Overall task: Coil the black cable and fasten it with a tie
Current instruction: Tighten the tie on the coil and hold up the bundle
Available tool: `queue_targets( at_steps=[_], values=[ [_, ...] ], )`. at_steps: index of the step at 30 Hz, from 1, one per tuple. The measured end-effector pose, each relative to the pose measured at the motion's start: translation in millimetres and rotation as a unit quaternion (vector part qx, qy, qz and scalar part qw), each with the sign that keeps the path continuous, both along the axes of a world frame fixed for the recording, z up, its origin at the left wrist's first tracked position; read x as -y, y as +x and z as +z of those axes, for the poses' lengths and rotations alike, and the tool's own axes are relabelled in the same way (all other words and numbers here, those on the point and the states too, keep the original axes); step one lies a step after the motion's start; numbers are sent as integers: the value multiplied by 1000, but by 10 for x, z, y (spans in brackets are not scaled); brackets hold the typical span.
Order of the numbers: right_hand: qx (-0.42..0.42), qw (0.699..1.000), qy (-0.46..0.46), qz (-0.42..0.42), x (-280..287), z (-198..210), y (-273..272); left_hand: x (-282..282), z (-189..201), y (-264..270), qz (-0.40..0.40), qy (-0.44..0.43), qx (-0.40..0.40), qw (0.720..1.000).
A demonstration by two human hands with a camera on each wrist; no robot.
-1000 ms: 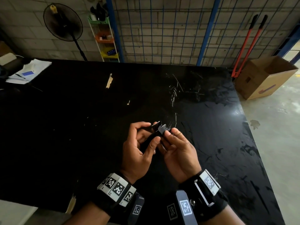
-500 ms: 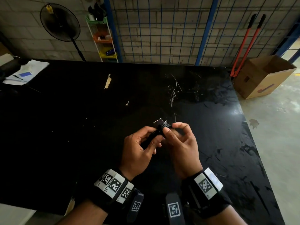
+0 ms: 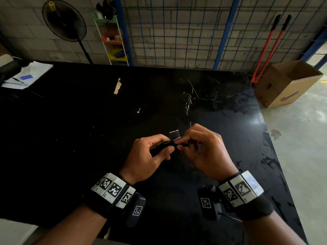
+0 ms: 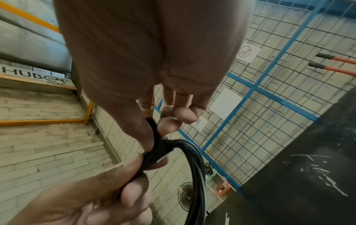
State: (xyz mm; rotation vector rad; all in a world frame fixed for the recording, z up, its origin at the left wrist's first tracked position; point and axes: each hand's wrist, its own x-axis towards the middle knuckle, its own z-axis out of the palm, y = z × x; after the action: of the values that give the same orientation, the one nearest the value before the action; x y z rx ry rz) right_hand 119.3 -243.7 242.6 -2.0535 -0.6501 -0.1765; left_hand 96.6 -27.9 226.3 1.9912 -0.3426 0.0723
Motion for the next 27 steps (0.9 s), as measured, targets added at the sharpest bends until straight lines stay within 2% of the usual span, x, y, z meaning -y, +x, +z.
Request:
queue_targets(
  at_steps=[4,9,16,20,24,27],
  values=[
    [-9,1000,-16,8,43,13,18,-60,-7,15,0,-25,-22,999],
    [-2,996,-83,44,52,56,8,-135,-6,32,-9,-15,-30,999],
    [41,981,-189,21,11,118,-8,-190,21,19,-19,61,-22,998],
    [11,986,-161,50,-7,88,-12,-189,93,3,-60,121,-26,990],
    [-94,986,-94,101,48,78,49,-213,160,5,-113,122,-22,986],
    [-139,985,-54,85,72,56,55,-224,179,12,-130,121,-23,984]
  ],
)
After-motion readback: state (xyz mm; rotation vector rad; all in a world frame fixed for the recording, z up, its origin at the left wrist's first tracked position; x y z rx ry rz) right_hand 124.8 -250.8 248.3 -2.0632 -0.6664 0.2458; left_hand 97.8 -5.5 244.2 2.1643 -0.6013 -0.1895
